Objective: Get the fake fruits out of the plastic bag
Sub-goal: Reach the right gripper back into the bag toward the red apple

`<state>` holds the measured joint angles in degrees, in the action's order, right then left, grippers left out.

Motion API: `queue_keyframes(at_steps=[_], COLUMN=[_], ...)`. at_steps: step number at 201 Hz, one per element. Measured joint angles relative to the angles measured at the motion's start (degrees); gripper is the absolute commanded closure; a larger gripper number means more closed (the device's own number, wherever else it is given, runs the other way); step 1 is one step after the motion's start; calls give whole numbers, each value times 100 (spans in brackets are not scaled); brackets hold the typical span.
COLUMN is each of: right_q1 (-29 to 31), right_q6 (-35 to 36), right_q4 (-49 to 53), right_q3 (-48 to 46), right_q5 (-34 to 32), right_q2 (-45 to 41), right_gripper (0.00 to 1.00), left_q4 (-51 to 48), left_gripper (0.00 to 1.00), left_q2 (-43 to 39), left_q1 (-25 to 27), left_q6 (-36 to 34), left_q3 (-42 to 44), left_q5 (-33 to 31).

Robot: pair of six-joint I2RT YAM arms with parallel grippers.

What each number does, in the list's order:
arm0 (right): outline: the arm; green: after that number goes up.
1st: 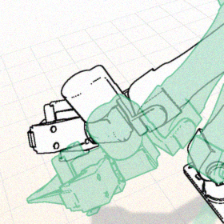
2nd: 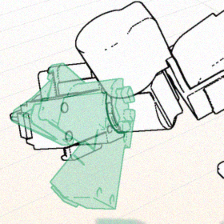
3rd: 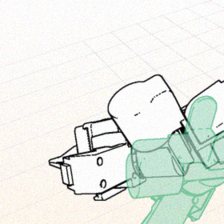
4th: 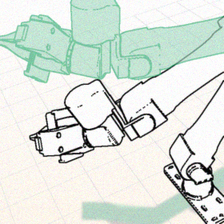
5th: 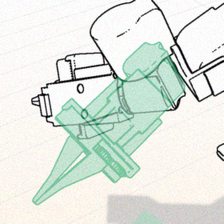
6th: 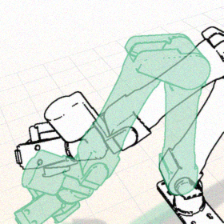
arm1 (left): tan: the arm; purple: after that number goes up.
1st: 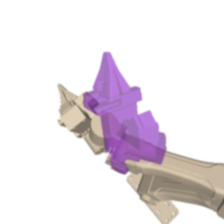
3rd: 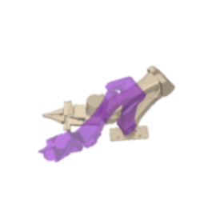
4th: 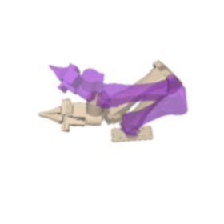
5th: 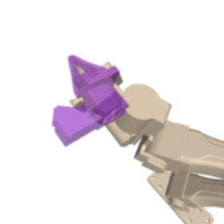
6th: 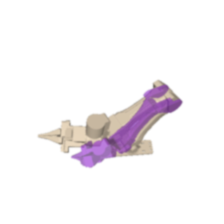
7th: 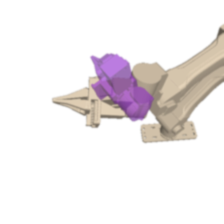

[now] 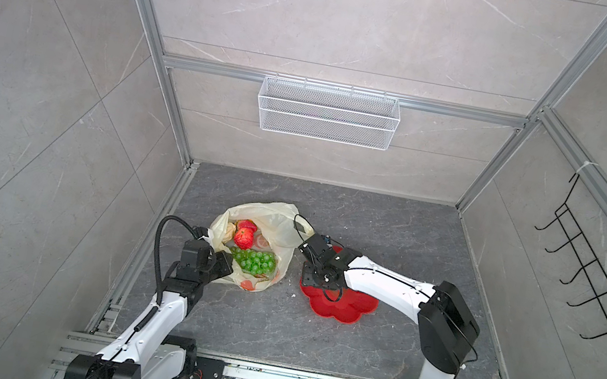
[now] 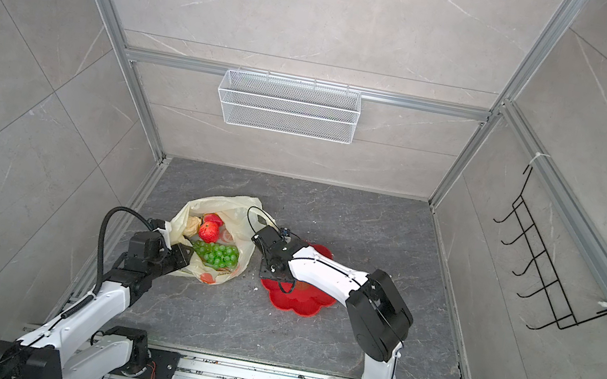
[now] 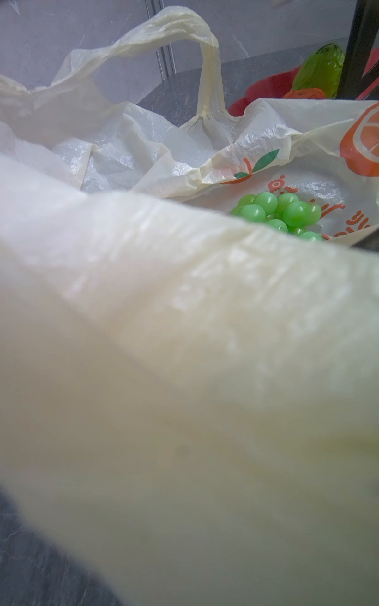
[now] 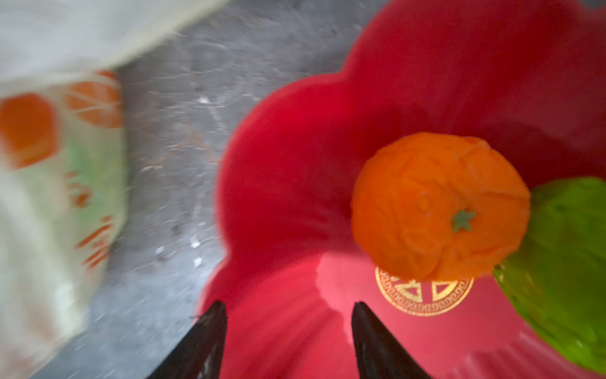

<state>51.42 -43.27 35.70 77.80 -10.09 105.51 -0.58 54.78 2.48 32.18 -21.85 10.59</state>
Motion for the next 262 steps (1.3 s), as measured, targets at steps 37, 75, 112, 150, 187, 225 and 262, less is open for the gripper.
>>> queue_keyframes(at_steps=[37, 75, 112, 150, 187, 225, 262], right_q1=[442, 704, 739, 739, 739, 739, 739], right_q6=[269, 525, 815, 1080, 1346, 1652, 1937], right_q4=[-131, -343, -734, -861, -629, -216, 131], right_q3=[511, 1456, 2518, 3635, 4898, 6332, 7324], right_q5=[13, 142, 308, 343, 59, -442, -787], right_q2=[-149, 208, 1152, 2367, 3401, 4358, 5125], right_gripper=[36, 36, 34, 27, 21, 16, 15], left_q4=[-592, -1429, -1523, -1421, -1132, -890, -664], left_gripper=[41, 31, 32, 33, 34, 33, 33], left_q2=[20, -319, -422, -234, -214, -286, -483], left_q1=[0, 0, -20, -28, -28, -28, -28], left_q6=[243, 555, 688, 660, 494, 323, 319], left_q3=[-98, -518, -638, -610, -365, -136, 83], left_q5=[-212, -562, -885, -944, -946, -935, -918])
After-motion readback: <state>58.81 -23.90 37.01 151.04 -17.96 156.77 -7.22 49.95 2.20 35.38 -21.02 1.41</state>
